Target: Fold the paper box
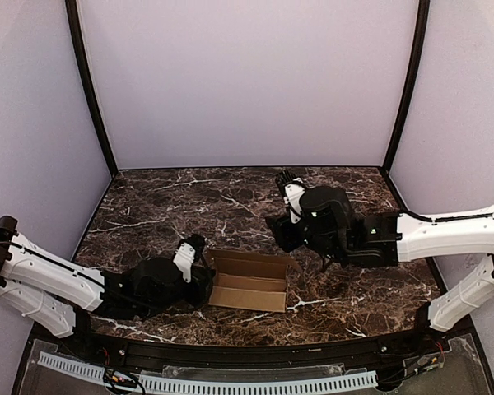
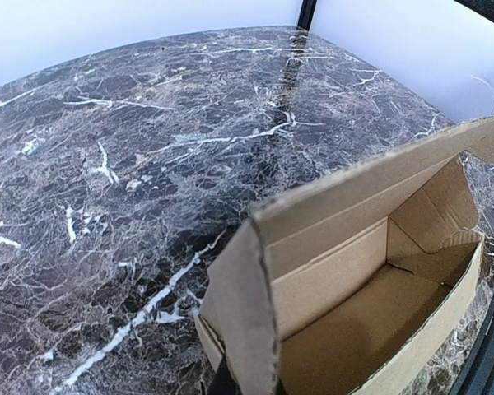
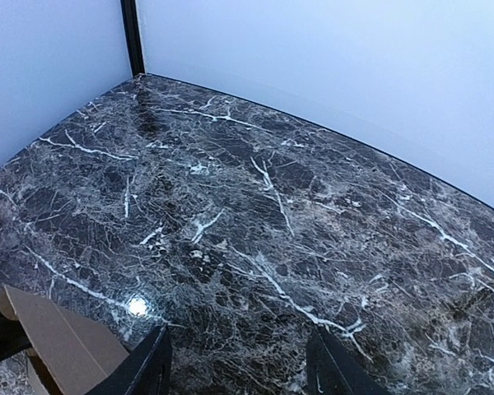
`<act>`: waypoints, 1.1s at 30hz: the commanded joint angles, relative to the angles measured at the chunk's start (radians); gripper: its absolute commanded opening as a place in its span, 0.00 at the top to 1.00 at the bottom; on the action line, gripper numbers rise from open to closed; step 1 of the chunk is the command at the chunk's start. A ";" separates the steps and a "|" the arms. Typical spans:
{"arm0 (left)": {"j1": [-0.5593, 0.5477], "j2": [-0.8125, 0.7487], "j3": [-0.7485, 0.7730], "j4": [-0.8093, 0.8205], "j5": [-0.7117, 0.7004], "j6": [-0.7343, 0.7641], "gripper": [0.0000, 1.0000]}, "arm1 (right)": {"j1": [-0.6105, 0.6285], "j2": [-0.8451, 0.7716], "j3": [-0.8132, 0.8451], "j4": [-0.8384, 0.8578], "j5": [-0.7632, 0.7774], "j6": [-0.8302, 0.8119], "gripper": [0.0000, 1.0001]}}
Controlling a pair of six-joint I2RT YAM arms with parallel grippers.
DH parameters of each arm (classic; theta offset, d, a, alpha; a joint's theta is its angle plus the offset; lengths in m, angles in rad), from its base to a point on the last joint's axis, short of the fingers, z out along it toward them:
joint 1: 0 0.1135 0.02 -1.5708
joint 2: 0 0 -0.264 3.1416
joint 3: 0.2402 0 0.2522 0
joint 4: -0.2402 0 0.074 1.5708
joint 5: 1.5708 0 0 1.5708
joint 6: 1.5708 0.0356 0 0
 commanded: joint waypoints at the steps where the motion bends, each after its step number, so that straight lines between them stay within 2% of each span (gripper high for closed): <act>1: -0.024 0.051 -0.040 0.123 -0.054 0.072 1.00 | -0.006 0.061 0.067 -0.020 -0.069 -0.011 0.45; 6: -0.030 0.130 -0.062 0.287 -0.053 0.152 1.00 | -0.006 0.116 0.092 -0.036 -0.128 0.017 0.48; 13: -0.036 0.285 -0.115 0.613 -0.041 0.243 1.00 | -0.005 0.138 0.087 -0.054 -0.178 0.068 0.52; 16: -0.043 0.383 -0.130 0.765 -0.033 0.266 1.00 | -0.006 0.141 0.084 -0.072 -0.187 0.083 0.53; 20: -0.045 0.480 -0.131 0.890 -0.016 0.259 1.00 | -0.006 0.143 0.074 -0.087 -0.198 0.108 0.53; 28: -0.048 0.512 -0.121 0.874 0.004 0.204 0.99 | -0.006 0.176 0.042 -0.086 -0.238 0.177 0.60; 33: -0.064 0.541 -0.120 0.878 0.002 0.188 0.96 | -0.007 0.190 0.025 -0.077 -0.255 0.209 0.66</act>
